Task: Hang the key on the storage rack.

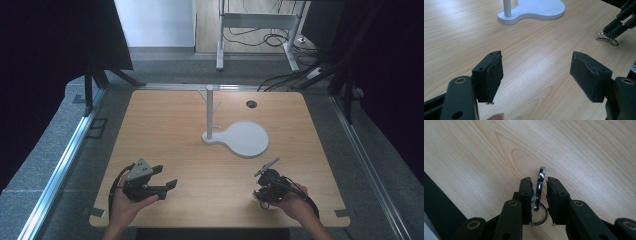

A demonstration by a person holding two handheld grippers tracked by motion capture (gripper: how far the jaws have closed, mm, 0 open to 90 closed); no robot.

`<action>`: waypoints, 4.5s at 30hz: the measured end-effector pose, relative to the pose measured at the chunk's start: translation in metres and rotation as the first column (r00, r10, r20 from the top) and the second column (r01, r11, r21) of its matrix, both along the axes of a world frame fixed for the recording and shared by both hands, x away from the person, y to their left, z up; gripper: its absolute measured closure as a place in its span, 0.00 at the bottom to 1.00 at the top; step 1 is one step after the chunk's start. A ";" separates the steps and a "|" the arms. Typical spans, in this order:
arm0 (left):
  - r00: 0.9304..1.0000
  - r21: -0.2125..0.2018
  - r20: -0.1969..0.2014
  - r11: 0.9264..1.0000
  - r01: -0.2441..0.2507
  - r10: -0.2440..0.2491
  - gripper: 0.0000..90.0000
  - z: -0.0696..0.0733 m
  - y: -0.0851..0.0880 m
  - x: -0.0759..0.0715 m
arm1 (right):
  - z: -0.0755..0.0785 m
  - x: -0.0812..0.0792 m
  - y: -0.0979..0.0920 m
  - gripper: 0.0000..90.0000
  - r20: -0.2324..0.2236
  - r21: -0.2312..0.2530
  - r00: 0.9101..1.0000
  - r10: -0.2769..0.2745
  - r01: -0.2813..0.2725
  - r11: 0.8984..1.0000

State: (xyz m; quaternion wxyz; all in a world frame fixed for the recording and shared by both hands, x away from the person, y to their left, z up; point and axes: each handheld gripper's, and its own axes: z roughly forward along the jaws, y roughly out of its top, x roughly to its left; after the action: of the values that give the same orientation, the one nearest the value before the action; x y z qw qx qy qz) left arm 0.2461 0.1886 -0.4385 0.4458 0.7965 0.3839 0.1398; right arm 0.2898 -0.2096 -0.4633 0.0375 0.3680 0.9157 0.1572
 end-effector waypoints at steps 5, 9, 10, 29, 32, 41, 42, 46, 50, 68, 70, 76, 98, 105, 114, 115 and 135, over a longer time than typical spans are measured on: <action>1.000 -0.003 0.004 1.000 -0.002 0.002 0.30 0.001 0.001 -0.001 | -0.003 0.001 0.003 0.84 0.000 -0.029 1.000 0.003 -0.003 1.000; 1.000 -0.002 0.003 1.000 -0.001 0.001 0.30 0.001 0.001 -0.001 | -0.006 0.001 0.004 0.85 0.001 -0.043 1.000 0.011 -0.011 0.999; 1.000 -0.003 0.002 1.000 -0.002 0.002 0.30 0.001 0.001 0.000 | -0.008 0.001 0.004 0.86 -0.004 -0.048 1.000 0.010 -0.010 0.999; 1.000 0.003 0.003 1.000 0.002 -0.002 0.30 0.000 -0.001 -0.001 | -0.013 -0.002 0.003 0.93 0.002 -0.066 1.000 0.006 -0.006 0.998; 1.000 0.003 0.002 1.000 0.004 -0.004 0.30 0.000 -0.002 -0.001 | -0.013 -0.003 0.003 0.93 0.007 -0.068 1.000 0.007 -0.006 0.998; 1.000 0.004 0.002 1.000 0.003 -0.003 0.30 0.000 -0.002 -0.001 | -0.013 -0.004 0.004 0.94 0.018 -0.078 1.000 0.015 -0.013 0.997; 1.000 0.008 0.004 1.000 0.003 -0.003 0.30 0.000 -0.002 -0.001 | -0.013 -0.004 0.004 0.94 0.013 -0.074 1.000 0.014 -0.013 0.997; 1.000 0.007 0.002 1.000 0.000 0.000 0.31 0.000 -0.001 -0.001 | -0.013 -0.004 0.003 0.94 0.015 -0.072 1.000 0.014 -0.013 0.997; 1.000 0.009 0.003 1.000 0.000 0.000 0.31 0.000 -0.001 -0.001 | -0.012 -0.003 0.000 0.94 0.019 -0.052 1.000 0.009 -0.008 0.999; 1.000 0.011 0.001 1.000 0.001 -0.001 0.31 -0.001 -0.001 0.000 | 0.012 -0.002 -0.010 0.94 0.079 -0.013 0.997 -0.004 0.005 1.000; 1.000 0.011 -0.001 1.000 0.002 -0.002 0.31 -0.001 -0.002 0.000 | 0.014 -0.002 -0.011 0.94 0.089 -0.009 0.996 -0.005 0.006 1.000; 1.000 0.012 -0.003 1.000 0.004 -0.004 0.31 -0.002 -0.002 0.000 | 0.030 0.002 -0.016 0.94 0.134 0.020 0.991 -0.025 0.022 1.000; 1.000 0.015 -0.004 1.000 0.015 -0.015 0.31 -0.002 -0.004 0.000 | 0.063 0.018 -0.014 0.94 0.203 0.089 0.978 -0.043 0.025 0.996; 1.000 0.018 -0.006 1.000 0.017 -0.017 0.31 -0.003 -0.005 0.000 | 0.071 0.030 -0.007 0.94 0.221 0.108 0.974 -0.056 0.033 0.994; 1.000 0.020 -0.007 1.000 0.017 -0.017 0.31 -0.003 -0.006 0.000 | 0.080 0.053 -0.001 0.94 0.239 0.150 0.967 -0.090 0.055 0.987; 1.000 0.020 -0.007 1.000 0.017 -0.017 0.31 -0.003 -0.006 0.000 | 0.080 0.053 -0.001 0.94 0.239 0.150 0.967 -0.090 0.055 0.987; 1.000 0.022 -0.015 1.000 0.020 -0.019 0.31 -0.006 -0.007 0.002 | 0.086 0.090 0.018 0.94 0.242 0.175 0.962 -0.123 0.082 0.981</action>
State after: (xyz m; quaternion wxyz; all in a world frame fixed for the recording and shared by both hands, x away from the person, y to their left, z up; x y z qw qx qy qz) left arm 0.2479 0.1815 -0.4440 0.4355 0.8060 0.3779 0.1335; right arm 0.3802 -0.1917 -0.3772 0.1313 0.3939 0.8672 0.2749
